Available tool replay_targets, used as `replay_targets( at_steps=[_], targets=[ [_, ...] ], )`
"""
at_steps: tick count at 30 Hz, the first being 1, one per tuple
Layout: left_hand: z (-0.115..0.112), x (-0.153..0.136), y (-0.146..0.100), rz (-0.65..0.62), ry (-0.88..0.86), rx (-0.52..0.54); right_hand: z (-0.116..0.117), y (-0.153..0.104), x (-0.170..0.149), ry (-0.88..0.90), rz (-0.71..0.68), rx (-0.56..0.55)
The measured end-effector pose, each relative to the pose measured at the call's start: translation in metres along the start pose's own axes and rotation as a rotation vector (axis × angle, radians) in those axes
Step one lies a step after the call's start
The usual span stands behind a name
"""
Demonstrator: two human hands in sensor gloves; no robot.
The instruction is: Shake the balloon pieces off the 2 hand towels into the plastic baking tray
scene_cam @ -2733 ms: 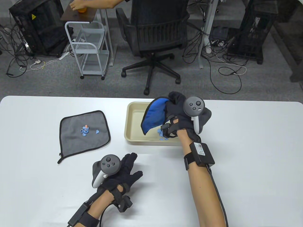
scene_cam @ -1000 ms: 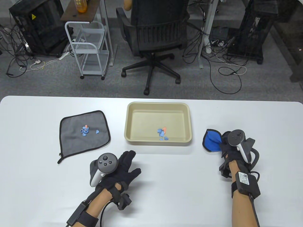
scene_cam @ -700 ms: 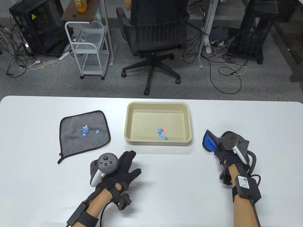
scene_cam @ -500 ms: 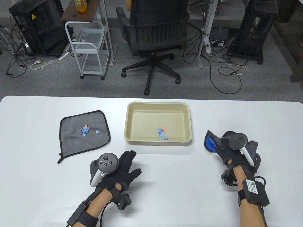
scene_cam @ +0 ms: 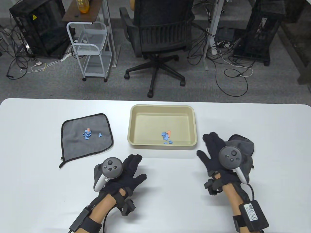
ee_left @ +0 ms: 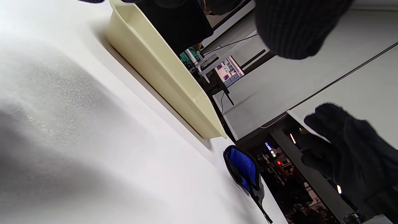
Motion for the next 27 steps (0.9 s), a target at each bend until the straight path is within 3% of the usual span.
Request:
replay_targets(
  at_steps=[5, 11, 20, 27],
  targets=[
    [-0.004, 0.001, 0.001, -0.017, 0.017, -0.021, 0.045, -0.026, 0.032, 0.07, -0.089, 0.095],
    [-0.013, 0.0, 0.006, -0.012, 0.06, -0.055, 0.079, -0.042, 0.036, 0.038, -0.128, 0.201],
    [-0.022, 0.004, 0.009, -0.006, 0.117, -0.115, 0.084, -0.049, 0.035, 0.028, -0.161, 0.225],
    [0.002, 0.009, 0.001, 0.012, 0.183, -0.101, 0.081, -0.049, 0.033, 0.02, -0.173, 0.213]
  ],
)
Point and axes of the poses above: the tracker on the back of each hand, its own x axis roughly to the thumb side, its own y axis roughly from the wrist to the fingertips, z = x × y, the point moved 3 cm from there along y, roughly from the wrist to the fingertips, and after that the axes turned 11 degrees about -x, right-handed, at the moved point
